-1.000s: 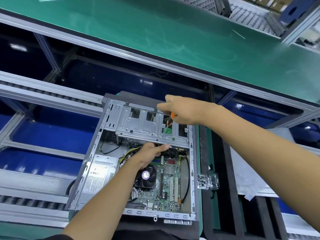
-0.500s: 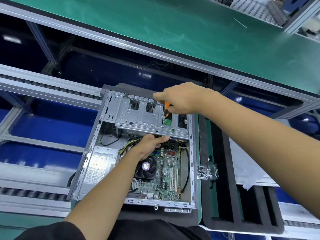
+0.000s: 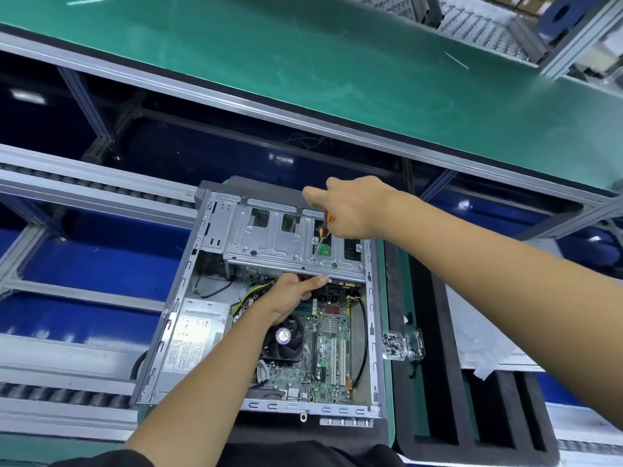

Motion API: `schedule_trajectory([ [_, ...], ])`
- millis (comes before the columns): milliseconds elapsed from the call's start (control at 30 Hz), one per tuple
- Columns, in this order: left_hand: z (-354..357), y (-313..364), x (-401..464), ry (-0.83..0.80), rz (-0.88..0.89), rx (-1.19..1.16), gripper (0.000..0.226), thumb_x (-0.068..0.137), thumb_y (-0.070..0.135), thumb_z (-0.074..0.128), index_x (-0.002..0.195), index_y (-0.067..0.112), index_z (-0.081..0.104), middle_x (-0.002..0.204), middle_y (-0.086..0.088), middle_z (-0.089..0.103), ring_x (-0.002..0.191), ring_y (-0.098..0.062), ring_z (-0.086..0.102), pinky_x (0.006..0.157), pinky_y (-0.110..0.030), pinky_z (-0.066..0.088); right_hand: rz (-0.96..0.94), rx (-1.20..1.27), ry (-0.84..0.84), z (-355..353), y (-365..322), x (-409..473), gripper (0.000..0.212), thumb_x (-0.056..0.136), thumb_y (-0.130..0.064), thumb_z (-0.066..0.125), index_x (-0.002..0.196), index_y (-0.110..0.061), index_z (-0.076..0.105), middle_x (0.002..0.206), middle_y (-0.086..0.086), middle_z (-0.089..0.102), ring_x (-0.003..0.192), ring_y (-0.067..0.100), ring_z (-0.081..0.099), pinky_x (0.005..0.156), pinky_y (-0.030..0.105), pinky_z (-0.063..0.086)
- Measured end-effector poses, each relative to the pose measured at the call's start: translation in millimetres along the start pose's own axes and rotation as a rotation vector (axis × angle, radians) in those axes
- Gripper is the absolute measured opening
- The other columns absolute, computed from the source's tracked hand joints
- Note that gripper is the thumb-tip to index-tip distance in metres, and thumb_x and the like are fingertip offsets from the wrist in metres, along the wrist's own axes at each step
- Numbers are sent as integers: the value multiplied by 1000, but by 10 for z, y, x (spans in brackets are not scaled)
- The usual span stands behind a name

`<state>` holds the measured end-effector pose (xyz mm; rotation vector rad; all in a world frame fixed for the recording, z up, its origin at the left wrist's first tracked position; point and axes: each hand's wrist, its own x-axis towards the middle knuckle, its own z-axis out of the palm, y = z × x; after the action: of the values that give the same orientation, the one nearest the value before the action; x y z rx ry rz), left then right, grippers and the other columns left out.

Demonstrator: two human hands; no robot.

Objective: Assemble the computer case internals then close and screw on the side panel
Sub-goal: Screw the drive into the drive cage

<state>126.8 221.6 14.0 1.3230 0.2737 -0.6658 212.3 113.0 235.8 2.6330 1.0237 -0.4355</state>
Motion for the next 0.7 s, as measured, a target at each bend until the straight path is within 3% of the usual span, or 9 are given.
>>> schedule_trajectory([
  [67, 1, 4, -28, -19, -8, -13, 58, 90, 27, 75, 53, 29, 31, 54, 12, 31, 58, -12, 27, 81, -23, 44, -87, 17, -15, -22, 30, -20, 28, 91, -11, 41, 111, -31, 38, 84, 1, 51, 68, 27, 51, 55, 35, 34],
  [100, -8, -60, 35, -47, -18, -9, 55, 93, 27, 73, 42, 17, 53, 54, 20, 57, 87, 5, 35, 99, -18, 44, -98, 44, -15, -19, 39, -23, 27, 90, -7, 41, 105, -30, 40, 78, 3, 52, 65, 27, 48, 55, 36, 33],
  [133, 10, 13, -50, -47, -11, -8, 34, 95, 26, 70, 69, 4, 70, 74, 21, 66, 91, 9, 45, 85, -11, 19, -90, 65, -17, -13, 35, -22, 24, 89, -6, 41, 100, -27, 42, 72, 5, 52, 61, 27, 44, 54, 36, 31],
  [200, 23, 40, -88, -20, 8, 35, 20, 98, 24, 67, 79, 17, 67, 49, 21, 56, 49, 5, 43, 75, -3, 44, -52, 110, -22, 8, 16, -11, 17, 88, -6, 45, 89, -23, 43, 66, 5, 48, 55, 26, 37, 51, 35, 27],
  [267, 32, 31, -85, 0, 12, 57, 64, 98, 23, 67, 38, 22, 45, 45, 19, 48, 43, 5, 48, 57, -6, 39, 5, 175, -42, 11, 7, 1, 25, 90, -7, 48, 77, -26, 38, 67, 4, 47, 55, 24, 38, 52, 33, 28],
  [433, 72, 132, -245, 8, 38, 83, 63, 98, 27, 67, 37, 19, 54, 44, 18, 47, 38, 2, 41, 45, -6, 35, 83, 232, -51, -10, -38, 17, 24, 92, -11, 51, 76, -22, 37, 74, 4, 50, 62, 25, 43, 54, 34, 31],
  [500, 74, 190, -364, 10, 40, 91, 31, 96, 32, 69, 88, 2, 67, 50, 21, 55, 46, 5, 50, 53, -7, 38, 80, 197, -44, -16, -65, -11, 24, 95, -14, 50, 77, -25, 37, 75, 0, 51, 62, 22, 44, 54, 33, 32],
  [600, 28, 169, -512, 99, -18, 9, 28, 95, 25, 71, 109, 5, 55, 90, 3, 64, 73, -6, 49, 68, -23, 36, 71, 118, 35, 1, -25, -130, 11, 93, -16, 49, 88, -23, 44, 74, -3, 54, 64, 20, 48, 54, 32, 30],
  [700, -32, 103, -686, 129, -27, -314, 14, 102, 6, 50, 114, 0, 54, 87, -6, 54, 67, -11, 42, 56, -24, 32, 115, 194, 201, 71, 65, -353, 12, 92, -22, 53, 89, -26, 42, 71, -4, 56, 66, 21, 52, 53, 31, 29],
])
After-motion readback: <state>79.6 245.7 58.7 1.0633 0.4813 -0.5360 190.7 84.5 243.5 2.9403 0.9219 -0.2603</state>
